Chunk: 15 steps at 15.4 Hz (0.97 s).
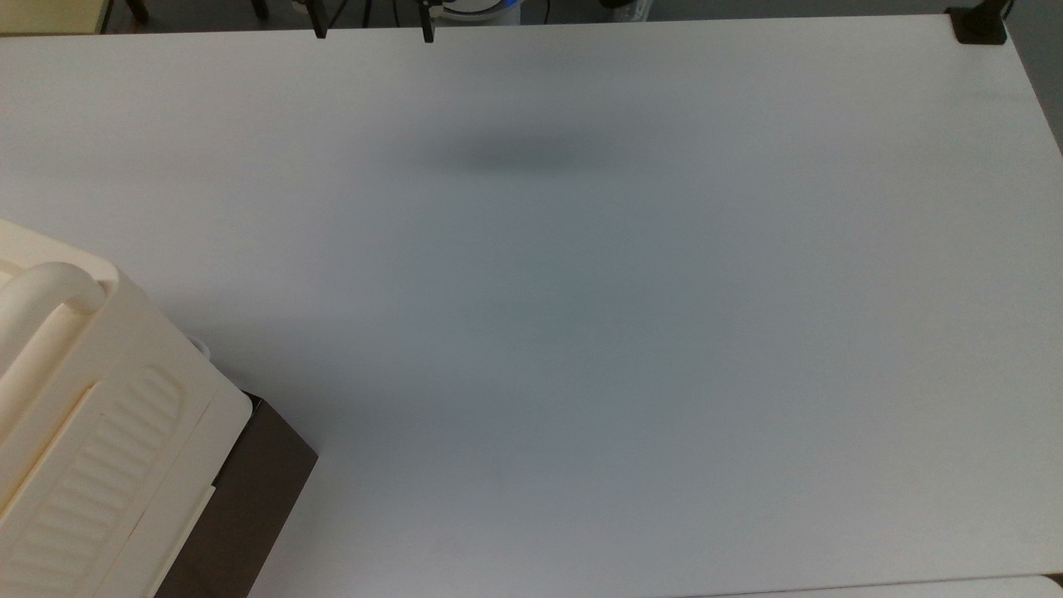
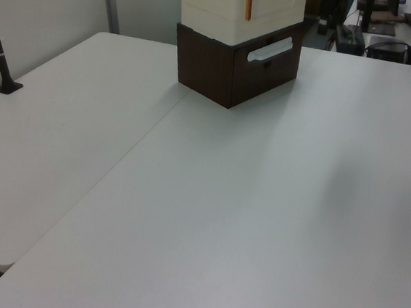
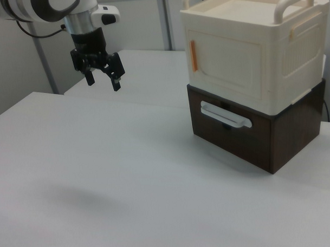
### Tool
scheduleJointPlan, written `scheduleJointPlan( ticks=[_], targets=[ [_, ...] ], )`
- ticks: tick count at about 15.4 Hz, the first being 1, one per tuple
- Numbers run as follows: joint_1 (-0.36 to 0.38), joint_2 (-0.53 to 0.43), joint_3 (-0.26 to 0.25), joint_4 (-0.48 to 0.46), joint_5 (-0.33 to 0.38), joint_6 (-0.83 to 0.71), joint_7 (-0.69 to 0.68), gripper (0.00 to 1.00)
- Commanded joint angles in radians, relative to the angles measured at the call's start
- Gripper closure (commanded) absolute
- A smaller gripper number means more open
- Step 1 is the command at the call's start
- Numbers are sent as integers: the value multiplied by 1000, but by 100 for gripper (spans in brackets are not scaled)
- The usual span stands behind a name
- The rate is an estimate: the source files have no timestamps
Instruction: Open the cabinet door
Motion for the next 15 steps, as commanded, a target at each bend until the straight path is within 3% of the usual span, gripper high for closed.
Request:
scheduleJointPlan(
  ticks=[1, 15],
  targets=[
    [3, -5, 3, -20, -17, 21, -22, 0],
    [-4, 0, 4, -18, -14, 16, -32, 0]
  ],
)
